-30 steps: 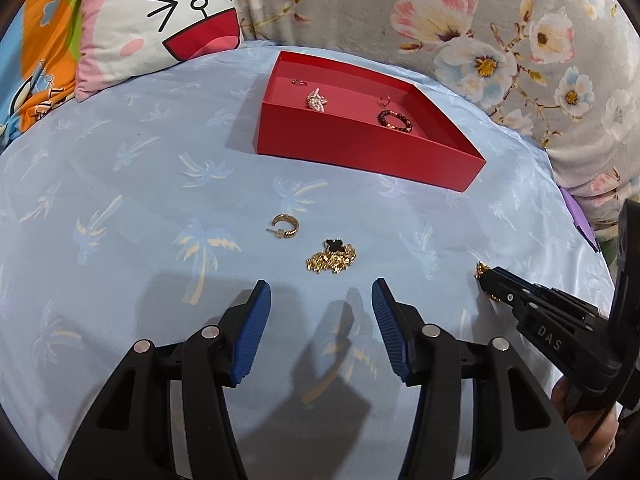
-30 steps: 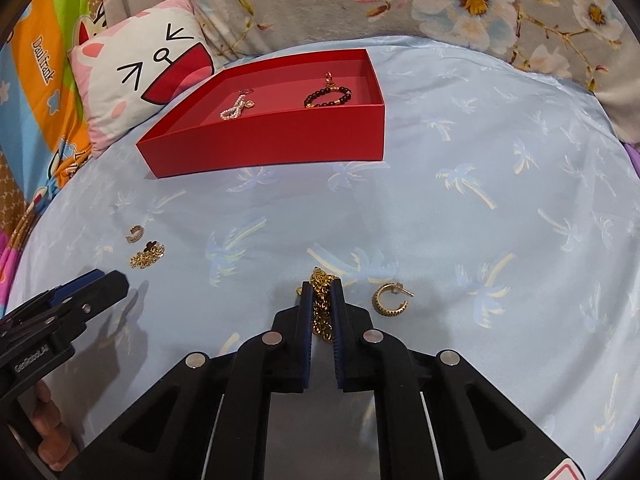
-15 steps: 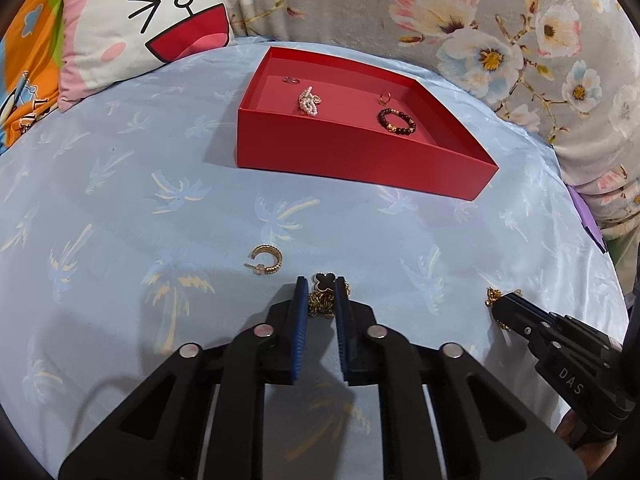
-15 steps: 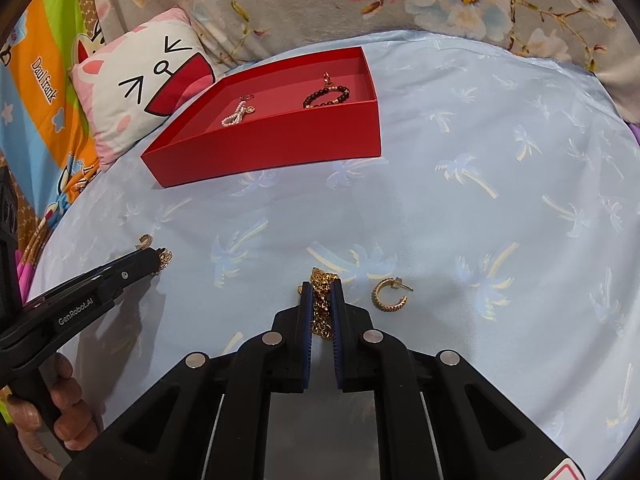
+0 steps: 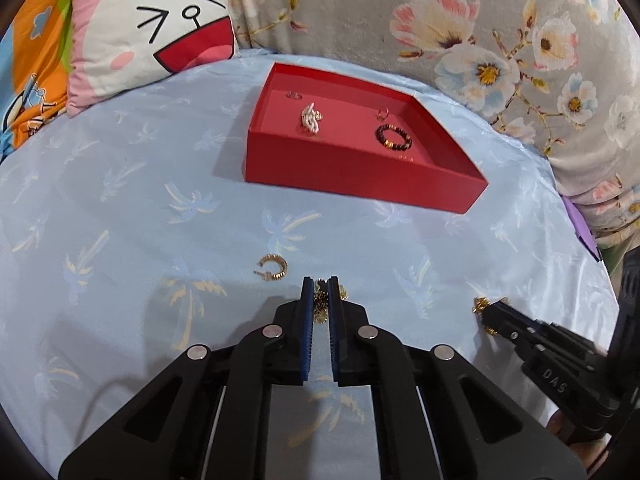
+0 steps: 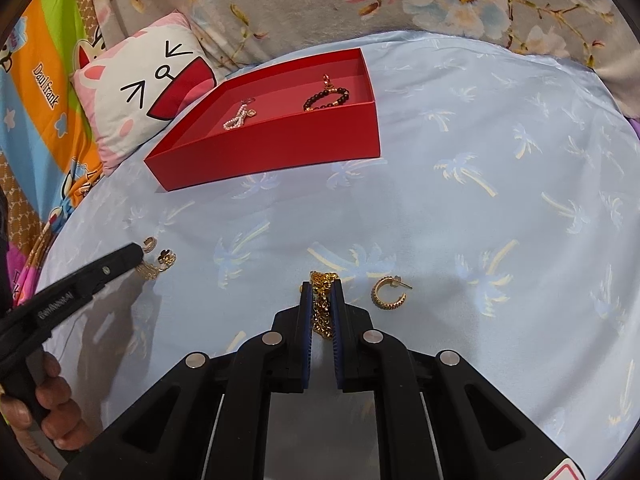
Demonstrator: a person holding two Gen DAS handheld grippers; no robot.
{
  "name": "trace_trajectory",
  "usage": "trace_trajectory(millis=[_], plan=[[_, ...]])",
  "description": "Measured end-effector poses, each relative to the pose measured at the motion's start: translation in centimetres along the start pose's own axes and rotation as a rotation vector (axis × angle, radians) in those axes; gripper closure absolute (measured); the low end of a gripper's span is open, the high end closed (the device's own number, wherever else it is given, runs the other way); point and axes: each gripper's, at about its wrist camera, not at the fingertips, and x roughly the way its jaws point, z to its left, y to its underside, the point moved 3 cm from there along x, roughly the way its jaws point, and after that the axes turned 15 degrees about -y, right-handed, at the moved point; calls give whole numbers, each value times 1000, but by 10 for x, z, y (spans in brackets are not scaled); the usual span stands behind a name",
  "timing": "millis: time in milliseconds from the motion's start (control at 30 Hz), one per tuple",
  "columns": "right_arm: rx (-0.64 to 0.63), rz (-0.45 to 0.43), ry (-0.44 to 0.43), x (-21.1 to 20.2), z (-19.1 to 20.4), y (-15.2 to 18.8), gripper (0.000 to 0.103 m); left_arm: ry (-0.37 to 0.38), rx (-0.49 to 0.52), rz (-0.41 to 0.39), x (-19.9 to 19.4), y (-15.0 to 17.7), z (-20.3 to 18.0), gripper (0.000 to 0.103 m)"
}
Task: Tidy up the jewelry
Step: 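Carry both gold chains into the red box and open both tools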
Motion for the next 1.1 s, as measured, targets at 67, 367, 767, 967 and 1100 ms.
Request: trace_trajectory(millis=[67, 367, 767, 967, 1100], plan=[[0, -6, -6, -4, 2, 0, 95, 12, -5, -14, -9, -7, 2, 97], [-52, -71, -61, -49, 31, -29, 95, 77, -5, -102, -66, -61, 4, 97], [-113, -180, -160, -87, 51, -133, 95, 82, 60, -268, -120, -164, -11, 97], [-111, -176, -179, -64, 42, -192, 95, 104, 45, -265, -93, -208, -23, 97], [-83, -142, -198, -31, 32, -221, 95, 119, 32, -232, -60, -226, -29, 97]])
